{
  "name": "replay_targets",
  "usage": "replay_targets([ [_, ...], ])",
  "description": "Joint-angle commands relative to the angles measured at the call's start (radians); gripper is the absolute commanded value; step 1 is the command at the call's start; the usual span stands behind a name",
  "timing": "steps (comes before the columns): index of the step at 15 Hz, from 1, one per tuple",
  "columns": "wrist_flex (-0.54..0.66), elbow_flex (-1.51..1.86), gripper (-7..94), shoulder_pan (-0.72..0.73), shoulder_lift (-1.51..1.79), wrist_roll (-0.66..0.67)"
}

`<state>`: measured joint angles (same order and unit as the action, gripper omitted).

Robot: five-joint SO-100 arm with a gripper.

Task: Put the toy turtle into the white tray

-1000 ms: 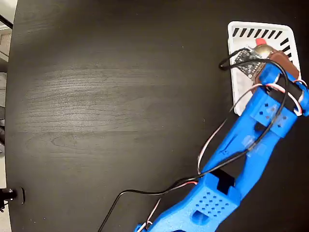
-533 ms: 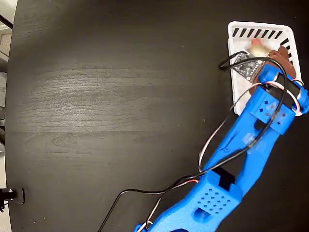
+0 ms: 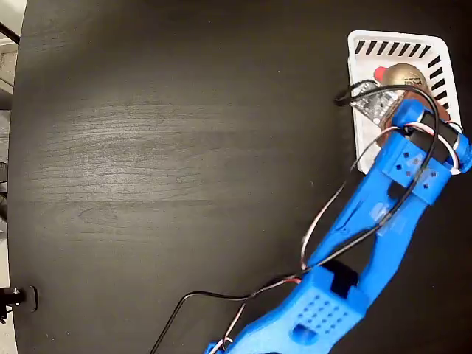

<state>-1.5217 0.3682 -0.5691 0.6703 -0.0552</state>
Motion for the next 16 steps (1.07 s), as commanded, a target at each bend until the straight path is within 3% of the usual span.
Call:
replay_targets([
  [1,0.029,0.144,0,0.049,0.356,-0.035],
  [6,0.192,0.687,0,0.268,0.870,-0.120],
  [12,0.477,1.437,0,0.594,1.483,-0.140],
  [16,0.492,1.913,0,0.684,1.924,-0.117],
])
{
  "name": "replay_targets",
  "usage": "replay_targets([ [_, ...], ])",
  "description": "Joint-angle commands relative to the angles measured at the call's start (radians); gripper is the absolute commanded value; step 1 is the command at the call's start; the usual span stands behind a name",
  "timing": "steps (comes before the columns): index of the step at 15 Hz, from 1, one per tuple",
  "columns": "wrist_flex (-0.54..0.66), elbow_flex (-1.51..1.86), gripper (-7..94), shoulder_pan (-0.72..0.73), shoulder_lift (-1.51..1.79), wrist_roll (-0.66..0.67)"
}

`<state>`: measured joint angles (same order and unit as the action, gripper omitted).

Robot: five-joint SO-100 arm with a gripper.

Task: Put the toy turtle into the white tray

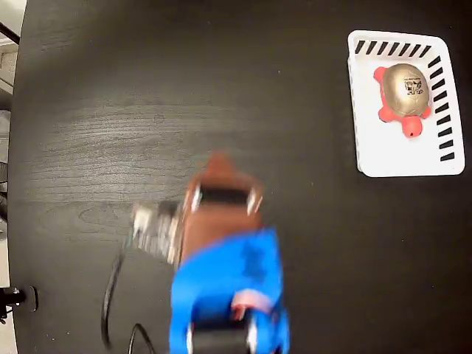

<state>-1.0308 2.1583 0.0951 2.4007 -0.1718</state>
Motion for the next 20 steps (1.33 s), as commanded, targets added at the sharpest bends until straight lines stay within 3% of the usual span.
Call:
replay_targets([
  [1,-0.018,0.209,0,0.021,0.282,0.009],
  [7,-0.103,0.577,0,-0.009,0.666,0.051],
  [15,-0.319,0.703,0,-0.035,0.945,0.067],
  [20,-0.318,0.739,0,-0.067,0.966,0.074],
])
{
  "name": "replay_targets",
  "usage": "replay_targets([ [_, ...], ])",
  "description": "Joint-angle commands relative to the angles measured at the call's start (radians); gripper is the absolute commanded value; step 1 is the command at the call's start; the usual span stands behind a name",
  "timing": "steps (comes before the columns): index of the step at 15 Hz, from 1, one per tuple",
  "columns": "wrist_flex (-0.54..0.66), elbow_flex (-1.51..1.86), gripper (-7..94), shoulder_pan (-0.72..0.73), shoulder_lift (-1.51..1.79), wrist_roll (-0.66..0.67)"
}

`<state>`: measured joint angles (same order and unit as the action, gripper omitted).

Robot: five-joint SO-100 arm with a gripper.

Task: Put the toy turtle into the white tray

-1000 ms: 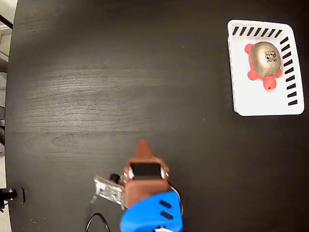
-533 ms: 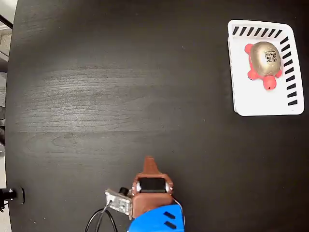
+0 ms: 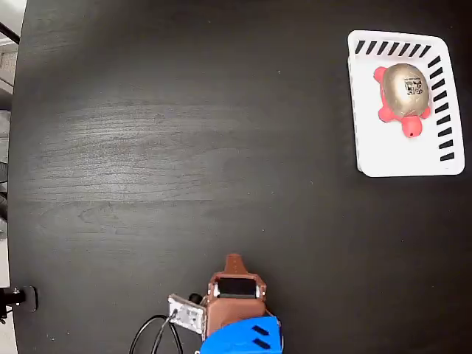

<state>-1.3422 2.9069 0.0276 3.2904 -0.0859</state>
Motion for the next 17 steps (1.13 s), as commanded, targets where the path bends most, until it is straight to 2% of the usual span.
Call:
replay_targets([
  [1,-0.006,-0.009,0,0.000,0.077,-0.012],
  [17,-0.006,-0.009,0,0.000,0.077,-0.002],
])
